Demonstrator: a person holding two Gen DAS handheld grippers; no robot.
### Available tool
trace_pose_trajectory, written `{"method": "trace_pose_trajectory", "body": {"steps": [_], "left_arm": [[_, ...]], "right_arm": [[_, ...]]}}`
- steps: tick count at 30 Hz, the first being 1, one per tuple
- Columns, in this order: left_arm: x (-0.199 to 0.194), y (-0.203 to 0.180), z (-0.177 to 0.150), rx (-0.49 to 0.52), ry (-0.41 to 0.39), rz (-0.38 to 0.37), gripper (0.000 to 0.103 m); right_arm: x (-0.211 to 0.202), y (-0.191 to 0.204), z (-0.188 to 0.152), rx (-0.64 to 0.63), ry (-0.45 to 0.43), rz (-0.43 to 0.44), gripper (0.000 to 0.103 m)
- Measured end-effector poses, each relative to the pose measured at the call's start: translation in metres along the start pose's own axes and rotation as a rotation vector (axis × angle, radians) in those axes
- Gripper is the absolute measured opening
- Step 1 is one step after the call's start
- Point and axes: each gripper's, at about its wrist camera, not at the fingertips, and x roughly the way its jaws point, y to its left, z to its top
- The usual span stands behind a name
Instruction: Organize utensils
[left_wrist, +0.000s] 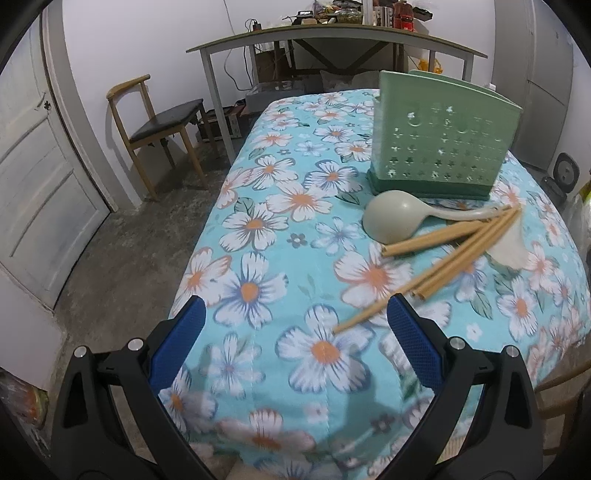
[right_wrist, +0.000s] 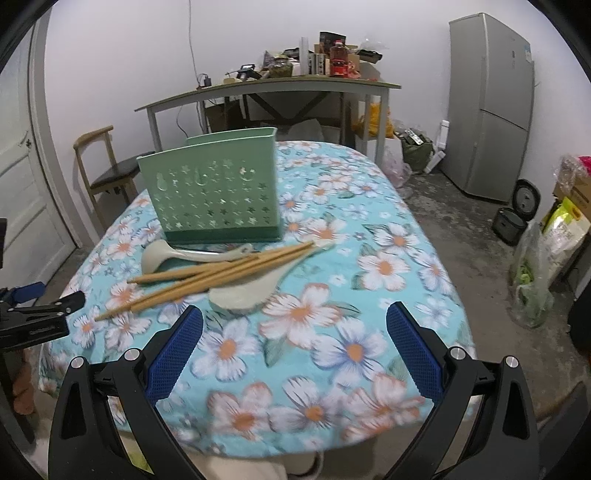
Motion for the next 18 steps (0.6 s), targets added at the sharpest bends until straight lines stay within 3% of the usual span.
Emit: {"method": "trace_pose_trajectory", "body": {"steps": [5, 13, 18], "left_arm": [[0.019, 0.002, 0.015, 0.029, -0.012, -0.063, 0.095], [0.052, 0.004, 0.038, 0.007, 0.026, -0.32, 0.095], [0.071, -0.008, 0.051, 0.021, 0.016, -0.345, 0.095]], "right_arm": [[0.027, 0.018, 0.005, -0.029, -0.002, 0.05, 0.097], [0.065, 0.038, 0.013, -0.041, 0.034, 0.118, 0.097], [0.08, 0.039, 0.015, -0.022, 0.047, 0.138, 0.097]]}}
